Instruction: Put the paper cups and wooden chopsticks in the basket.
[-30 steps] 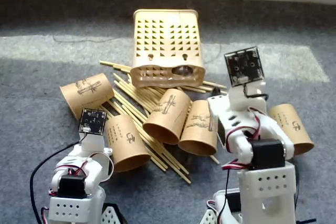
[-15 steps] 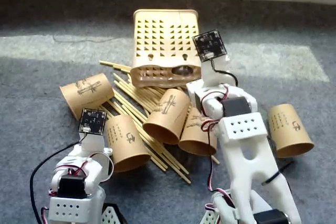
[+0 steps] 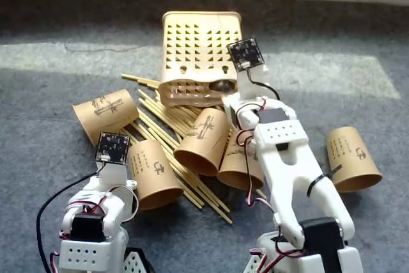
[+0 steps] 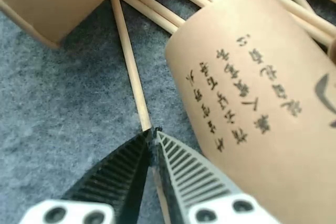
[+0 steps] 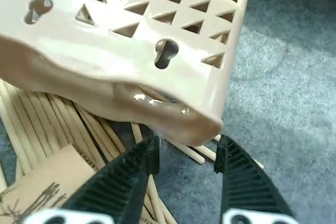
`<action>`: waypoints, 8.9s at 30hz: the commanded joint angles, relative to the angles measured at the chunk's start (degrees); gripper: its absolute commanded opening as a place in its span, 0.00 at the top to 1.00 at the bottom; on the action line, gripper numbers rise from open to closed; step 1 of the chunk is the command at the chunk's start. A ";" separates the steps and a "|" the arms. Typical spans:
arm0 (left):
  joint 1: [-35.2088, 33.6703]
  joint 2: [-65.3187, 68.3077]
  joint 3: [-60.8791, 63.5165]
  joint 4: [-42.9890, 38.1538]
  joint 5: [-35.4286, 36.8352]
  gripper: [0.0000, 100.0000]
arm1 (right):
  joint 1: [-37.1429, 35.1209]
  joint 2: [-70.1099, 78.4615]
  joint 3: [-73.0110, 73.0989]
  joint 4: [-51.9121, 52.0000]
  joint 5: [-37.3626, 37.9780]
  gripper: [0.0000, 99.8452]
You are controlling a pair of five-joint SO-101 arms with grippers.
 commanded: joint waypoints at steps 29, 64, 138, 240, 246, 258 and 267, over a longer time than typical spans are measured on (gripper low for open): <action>-0.13 -0.57 1.10 0.26 -0.44 0.99 | 5.67 1.27 -2.59 -12.00 -6.77 0.99; -0.13 -0.57 1.10 0.26 -0.44 0.99 | 9.71 -21.93 -22.90 29.93 -18.55 0.99; -0.13 -0.57 1.10 0.26 -0.44 0.99 | 10.33 -0.75 -53.76 69.85 -2.99 0.82; -0.13 -0.57 1.10 0.26 -0.44 0.99 | 44.09 -37.41 25.27 9.19 -2.55 0.89; -0.13 -0.57 1.10 0.26 -0.44 0.99 | 43.82 -36.97 25.45 2.33 -2.46 0.89; -0.13 -0.57 1.10 0.26 -0.44 0.99 | 43.38 -36.79 25.80 -0.84 -2.37 0.94; -0.13 -0.57 1.10 0.26 -0.44 0.99 | 41.19 -36.79 25.80 -0.66 -2.29 1.00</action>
